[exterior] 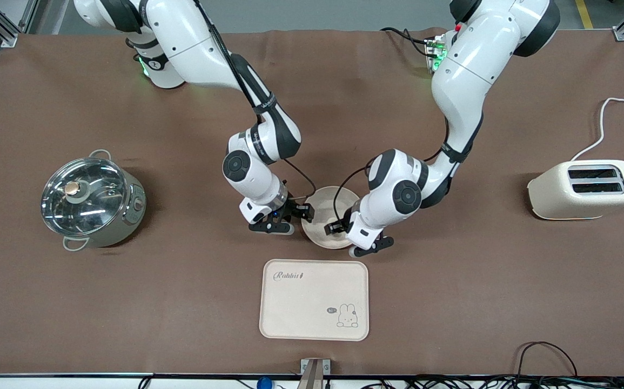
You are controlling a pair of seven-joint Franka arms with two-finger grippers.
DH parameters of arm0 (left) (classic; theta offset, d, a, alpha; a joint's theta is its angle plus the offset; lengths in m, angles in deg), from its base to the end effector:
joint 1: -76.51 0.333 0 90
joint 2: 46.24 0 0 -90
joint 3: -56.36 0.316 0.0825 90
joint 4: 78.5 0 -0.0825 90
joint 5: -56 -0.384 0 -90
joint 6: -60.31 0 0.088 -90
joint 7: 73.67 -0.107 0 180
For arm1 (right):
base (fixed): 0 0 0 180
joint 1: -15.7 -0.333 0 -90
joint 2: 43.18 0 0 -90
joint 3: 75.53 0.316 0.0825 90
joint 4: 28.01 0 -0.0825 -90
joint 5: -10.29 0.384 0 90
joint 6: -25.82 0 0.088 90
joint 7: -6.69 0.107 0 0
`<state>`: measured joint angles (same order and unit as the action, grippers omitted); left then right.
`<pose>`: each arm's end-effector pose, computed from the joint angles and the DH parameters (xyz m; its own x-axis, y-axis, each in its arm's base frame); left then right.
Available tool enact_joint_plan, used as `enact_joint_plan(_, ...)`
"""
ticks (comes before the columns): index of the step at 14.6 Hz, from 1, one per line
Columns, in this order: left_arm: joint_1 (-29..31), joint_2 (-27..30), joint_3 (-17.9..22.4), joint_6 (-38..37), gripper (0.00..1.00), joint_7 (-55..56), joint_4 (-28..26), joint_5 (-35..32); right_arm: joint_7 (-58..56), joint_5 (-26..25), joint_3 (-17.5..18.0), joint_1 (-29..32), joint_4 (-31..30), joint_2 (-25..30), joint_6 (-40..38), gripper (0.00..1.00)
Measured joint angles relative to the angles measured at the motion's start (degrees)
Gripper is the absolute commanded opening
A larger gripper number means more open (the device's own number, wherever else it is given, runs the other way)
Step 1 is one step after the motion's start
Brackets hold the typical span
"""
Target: Place bun in plate and plate on tray
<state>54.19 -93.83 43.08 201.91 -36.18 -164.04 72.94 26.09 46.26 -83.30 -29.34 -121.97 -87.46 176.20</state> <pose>0.6121 -0.3987 0.2016 0.9407 0.3030 -0.1527 0.3383 -0.8716 0.3548 0.5603 0.4252 0.1863 0.9864 -0.1596 0.0383 -0.1366 -0.9277 -0.3475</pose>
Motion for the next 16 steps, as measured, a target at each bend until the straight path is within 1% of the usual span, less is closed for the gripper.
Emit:
enact_joint_plan(1,0.2,0.1,0.1,0.0,1.00,0.0,0.3,0.0,0.0,0.0,0.0,-0.2,0.1,-0.2,0.2,0.00)
enact_joint_plan(6,0.0,0.3,0.1,-0.1,1.00,-0.1,0.4,0.0,0.0,0.0,0.1,-0.7,0.7,-0.8,1.9,0.00)
enact_joint_plan(8,0.0,0.4,0.1,-0.7,1.00,-0.3,0.5,-1.5,0.0,0.0,0.0,-0.7,1.2,-0.9,1.9,0.00)
enact_joint_plan(9,0.3,1.0,0.2,-2.9,1.00,-0.3,0.8,-4.5,0.0,0.0,-0.1,-0.7,1.4,-0.9,1.9,0.00)
enact_joint_plan(11,1.9,3.1,0.3,-10.7,1.00,-0.2,3.2,-13.1,0.0,0.0,-0.1,-0.7,1.8,-0.9,1.9,0.00)
enact_joint_plan(13,4.8,7.1,0.2,-18.8,1.00,-2.6,5.6,-19.3,-0.1,0.0,-0.2,-0.7,2.1,-0.9,1.9,0.00)
enact_joint_plan(16,9.8,14.2,0.3,-26.2,1.00,-13.0,6.0,-21.0,-0.7,0.0,-0.5,-0.6,2.9,-0.9,2.1,0.00)
